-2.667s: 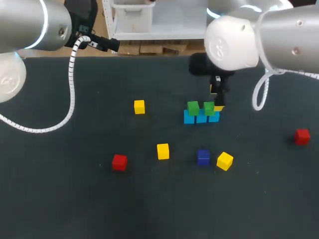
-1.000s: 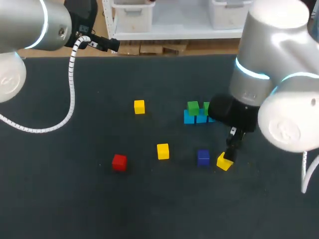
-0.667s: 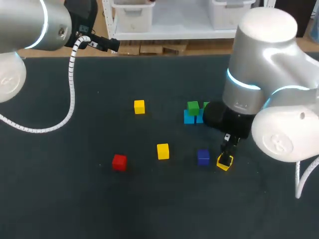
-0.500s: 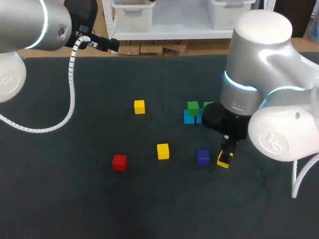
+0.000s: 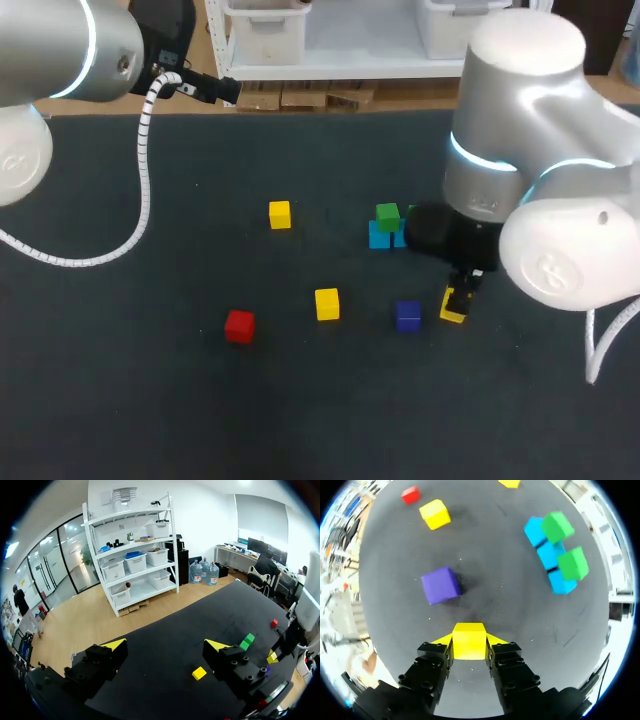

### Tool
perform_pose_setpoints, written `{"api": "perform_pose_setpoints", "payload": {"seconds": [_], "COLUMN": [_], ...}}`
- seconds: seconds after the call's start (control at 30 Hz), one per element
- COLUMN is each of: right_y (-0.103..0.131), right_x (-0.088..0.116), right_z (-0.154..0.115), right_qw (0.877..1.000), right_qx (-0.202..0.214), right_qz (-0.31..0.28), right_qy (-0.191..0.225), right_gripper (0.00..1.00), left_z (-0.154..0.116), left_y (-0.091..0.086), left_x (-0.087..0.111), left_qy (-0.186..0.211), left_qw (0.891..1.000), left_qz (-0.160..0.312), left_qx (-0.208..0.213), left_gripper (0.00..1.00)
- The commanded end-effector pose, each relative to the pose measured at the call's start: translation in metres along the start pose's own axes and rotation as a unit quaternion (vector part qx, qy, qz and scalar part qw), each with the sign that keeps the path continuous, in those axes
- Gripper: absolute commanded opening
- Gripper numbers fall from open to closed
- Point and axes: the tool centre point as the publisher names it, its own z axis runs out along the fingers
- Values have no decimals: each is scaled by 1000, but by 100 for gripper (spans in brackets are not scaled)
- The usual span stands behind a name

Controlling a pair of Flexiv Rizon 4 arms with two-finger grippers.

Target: Place the blue cubes, place green cubes on the blue cubes, place the yellow cubes on the green cubes, then place the red cubes on the yellow cubes, and place purple cube on the red cubes.

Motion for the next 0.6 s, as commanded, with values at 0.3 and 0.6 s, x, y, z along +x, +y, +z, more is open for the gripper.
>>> {"api": "perform_pose_setpoints", "payload": {"seconds": [0.3, 0.6], "right_y": [-26, -45], "right_x": [4, -24], "right_z": [-64, -73], "right_qw": [990, 979], "right_qx": [28, 69], "right_qz": [-136, -191], "right_qy": [-16, 5], "right_gripper": [0, 0], "left_z": [0, 0], "left_y": [1, 1], "left_x": [0, 0], "left_qy": [0, 0], "left_qw": [1000, 1000], "left_qz": [0, 0], "left_qx": [2, 2], "left_gripper": [100, 100]}}
